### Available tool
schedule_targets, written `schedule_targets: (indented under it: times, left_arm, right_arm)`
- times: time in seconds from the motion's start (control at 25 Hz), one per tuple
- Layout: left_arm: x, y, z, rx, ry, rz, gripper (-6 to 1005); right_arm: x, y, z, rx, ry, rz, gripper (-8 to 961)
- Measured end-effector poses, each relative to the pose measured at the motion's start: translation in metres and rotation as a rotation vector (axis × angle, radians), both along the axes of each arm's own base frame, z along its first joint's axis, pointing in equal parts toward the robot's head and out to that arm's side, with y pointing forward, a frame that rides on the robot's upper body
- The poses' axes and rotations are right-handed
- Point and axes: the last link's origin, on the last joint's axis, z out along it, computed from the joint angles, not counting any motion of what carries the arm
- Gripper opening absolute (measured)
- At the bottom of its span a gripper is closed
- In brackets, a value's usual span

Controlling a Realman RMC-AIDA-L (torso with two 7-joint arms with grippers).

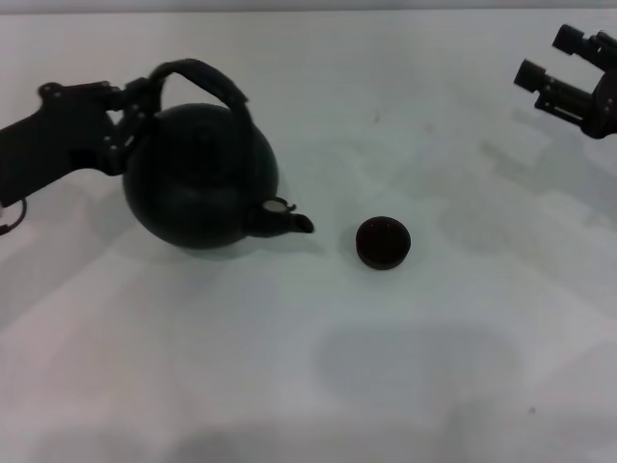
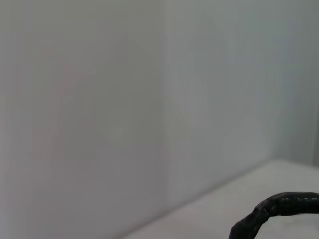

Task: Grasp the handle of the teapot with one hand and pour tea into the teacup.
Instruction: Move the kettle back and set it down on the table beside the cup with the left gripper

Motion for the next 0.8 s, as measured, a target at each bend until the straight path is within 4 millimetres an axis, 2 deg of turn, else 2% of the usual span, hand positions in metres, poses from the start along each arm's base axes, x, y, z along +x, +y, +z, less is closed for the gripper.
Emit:
schedule_targets:
  times: [0.04,0.24,0.8]
  left_arm:
    - [-0.008,-0.003,0.001,0.023,-0.015,0.004,114]
    - [-0.024,-0.011,0.001,0.066,-0.032,0.011,114]
    - [-0.054,-0.030,-0.004,0.104,-0.058,0.082,113]
  right_arm:
    - [0.000,0.000,-0.001,-0.005,-0.004,0.003,840]
    - [0.000,-0.001,-0.003,-0.006,-0.012,0.008,840]
    - [0.004,-0.006,-0.009,-0.004,-0.038,0.015,841]
